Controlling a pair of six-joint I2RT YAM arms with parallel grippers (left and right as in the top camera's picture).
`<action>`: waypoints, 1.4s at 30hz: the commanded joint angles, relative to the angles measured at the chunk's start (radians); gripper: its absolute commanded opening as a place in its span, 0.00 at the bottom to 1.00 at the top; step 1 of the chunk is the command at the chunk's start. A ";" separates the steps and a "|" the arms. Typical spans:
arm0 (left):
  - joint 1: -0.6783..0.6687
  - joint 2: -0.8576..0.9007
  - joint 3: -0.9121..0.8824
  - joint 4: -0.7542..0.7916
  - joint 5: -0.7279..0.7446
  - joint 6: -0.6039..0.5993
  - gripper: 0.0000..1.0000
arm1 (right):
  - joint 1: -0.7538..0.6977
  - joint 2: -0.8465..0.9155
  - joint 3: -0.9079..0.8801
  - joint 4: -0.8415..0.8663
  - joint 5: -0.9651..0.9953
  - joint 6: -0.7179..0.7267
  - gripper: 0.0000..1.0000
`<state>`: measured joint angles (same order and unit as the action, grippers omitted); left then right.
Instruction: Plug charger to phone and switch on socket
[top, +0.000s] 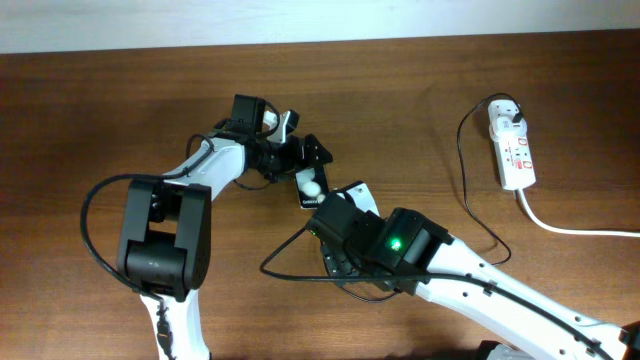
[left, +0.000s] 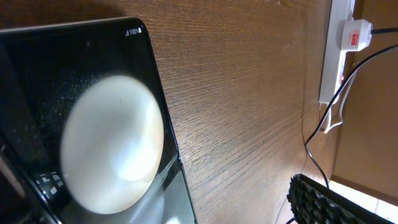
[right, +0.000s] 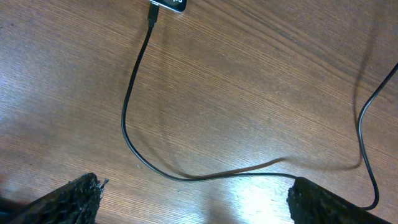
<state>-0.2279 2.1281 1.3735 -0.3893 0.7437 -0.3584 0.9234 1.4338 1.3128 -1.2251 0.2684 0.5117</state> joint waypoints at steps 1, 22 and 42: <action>0.002 0.017 -0.011 0.003 -0.090 0.016 0.99 | -0.002 -0.013 0.027 0.010 0.002 -0.006 0.99; 0.002 0.017 -0.011 0.058 -0.083 0.219 0.99 | -0.002 -0.013 0.027 0.017 0.002 -0.006 0.99; 0.001 0.017 -0.011 0.062 -0.148 0.277 0.99 | -0.002 -0.012 0.027 0.032 0.002 -0.006 0.99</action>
<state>-0.2283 2.1281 1.3735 -0.3340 0.6624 -0.0967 0.9234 1.4334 1.3128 -1.2003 0.2687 0.5114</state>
